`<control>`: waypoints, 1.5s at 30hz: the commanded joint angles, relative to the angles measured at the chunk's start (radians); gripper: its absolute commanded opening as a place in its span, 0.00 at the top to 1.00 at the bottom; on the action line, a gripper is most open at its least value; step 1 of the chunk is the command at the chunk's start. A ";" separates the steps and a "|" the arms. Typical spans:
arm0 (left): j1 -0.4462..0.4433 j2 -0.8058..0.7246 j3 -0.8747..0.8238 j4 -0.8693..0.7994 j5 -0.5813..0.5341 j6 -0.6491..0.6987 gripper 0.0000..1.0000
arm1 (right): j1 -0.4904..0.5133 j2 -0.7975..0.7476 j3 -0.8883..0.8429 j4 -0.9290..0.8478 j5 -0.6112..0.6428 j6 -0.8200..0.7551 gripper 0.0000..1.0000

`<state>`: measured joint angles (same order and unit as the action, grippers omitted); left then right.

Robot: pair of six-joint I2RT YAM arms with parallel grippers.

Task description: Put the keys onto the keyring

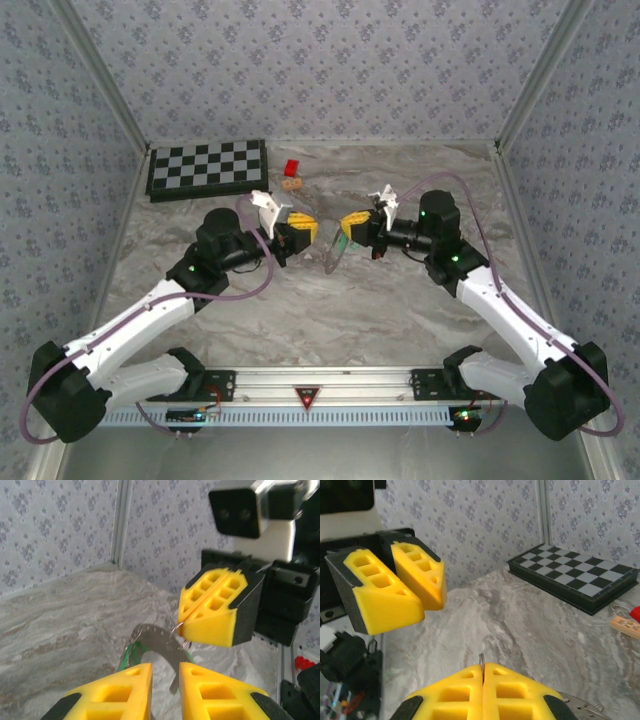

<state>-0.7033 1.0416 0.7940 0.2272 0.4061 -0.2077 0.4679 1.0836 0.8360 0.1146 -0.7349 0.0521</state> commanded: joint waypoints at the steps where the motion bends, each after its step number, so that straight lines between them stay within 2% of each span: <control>1: 0.009 0.004 0.049 -0.080 0.046 0.062 0.78 | 0.023 0.001 0.073 -0.204 0.024 -0.178 1.00; 13: 0.015 0.063 0.088 -0.189 0.134 0.134 0.80 | 0.055 0.108 0.204 -0.416 -0.017 -0.320 1.00; 20: 0.017 0.107 0.102 -0.189 0.177 0.139 0.80 | 0.079 0.130 0.216 -0.420 -0.020 -0.331 1.00; 23: 0.019 0.122 0.112 -0.199 0.194 0.143 0.76 | 0.084 0.133 0.219 -0.411 -0.038 -0.330 1.00; 35: 0.019 0.136 0.114 -0.207 0.198 0.147 0.76 | 0.083 0.126 0.210 -0.391 -0.080 -0.313 1.00; 45: 0.020 0.155 0.122 -0.210 0.280 0.145 0.76 | 0.075 0.124 0.201 -0.364 -0.087 -0.295 1.00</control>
<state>-0.6872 1.1889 0.8749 0.0204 0.6285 -0.0750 0.5457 1.2140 1.0073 -0.2821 -0.7864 -0.2577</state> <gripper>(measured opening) 0.240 0.045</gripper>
